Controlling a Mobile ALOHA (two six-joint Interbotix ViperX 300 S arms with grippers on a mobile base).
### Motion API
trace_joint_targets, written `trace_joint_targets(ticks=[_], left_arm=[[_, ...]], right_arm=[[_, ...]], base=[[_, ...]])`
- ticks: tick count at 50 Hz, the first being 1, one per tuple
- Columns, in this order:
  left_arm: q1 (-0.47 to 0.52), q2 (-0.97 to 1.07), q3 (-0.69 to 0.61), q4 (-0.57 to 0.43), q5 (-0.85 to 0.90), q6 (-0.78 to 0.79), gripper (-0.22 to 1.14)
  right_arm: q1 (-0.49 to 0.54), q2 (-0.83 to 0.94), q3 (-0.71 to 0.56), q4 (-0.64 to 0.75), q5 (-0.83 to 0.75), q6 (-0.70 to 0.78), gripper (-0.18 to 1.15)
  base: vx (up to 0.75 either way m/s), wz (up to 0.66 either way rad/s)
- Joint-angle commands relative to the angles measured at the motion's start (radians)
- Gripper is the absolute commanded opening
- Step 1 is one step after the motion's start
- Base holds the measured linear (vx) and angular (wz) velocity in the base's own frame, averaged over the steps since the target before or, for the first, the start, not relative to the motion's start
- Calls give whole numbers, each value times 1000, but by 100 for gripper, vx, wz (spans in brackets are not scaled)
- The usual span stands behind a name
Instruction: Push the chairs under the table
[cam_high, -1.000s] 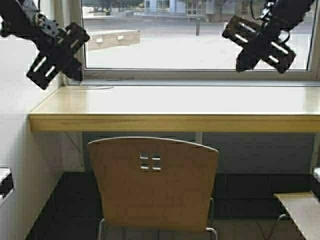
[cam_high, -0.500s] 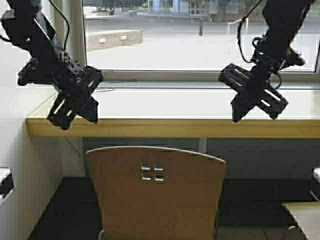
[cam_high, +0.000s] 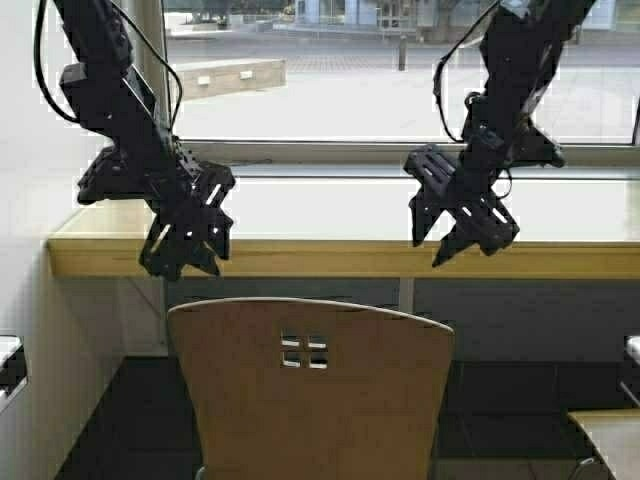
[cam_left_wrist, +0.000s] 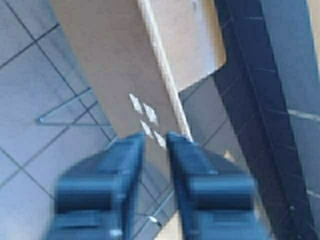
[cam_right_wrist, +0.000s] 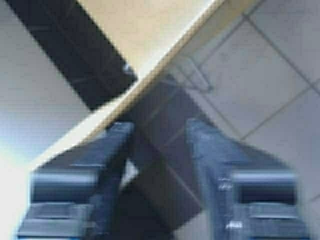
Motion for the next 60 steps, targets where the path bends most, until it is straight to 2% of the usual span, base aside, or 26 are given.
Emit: trace_joint_targets(ticks=[1,13,26,37,60], left_arm=[[-3,44,-114,-43,52,0,103],[-3,140,-224,-129,91,0,102],[3,241,-284,-252,80,5,102],[6,325,-368,-261,58,9,102],[-5,400,-393,-265,-26,5,101]], right_arm=[[2,37,-71,106,2,0,103],[2,140,-150,273,-3,0,103],[2,242,-239,314,-2,0,103],[2,341,-336,316,9,0,103],[2,497,-468,318,43,-5,103]], base=[[1,-1],[1,0],[2,0],[1,0],[2,-1]])
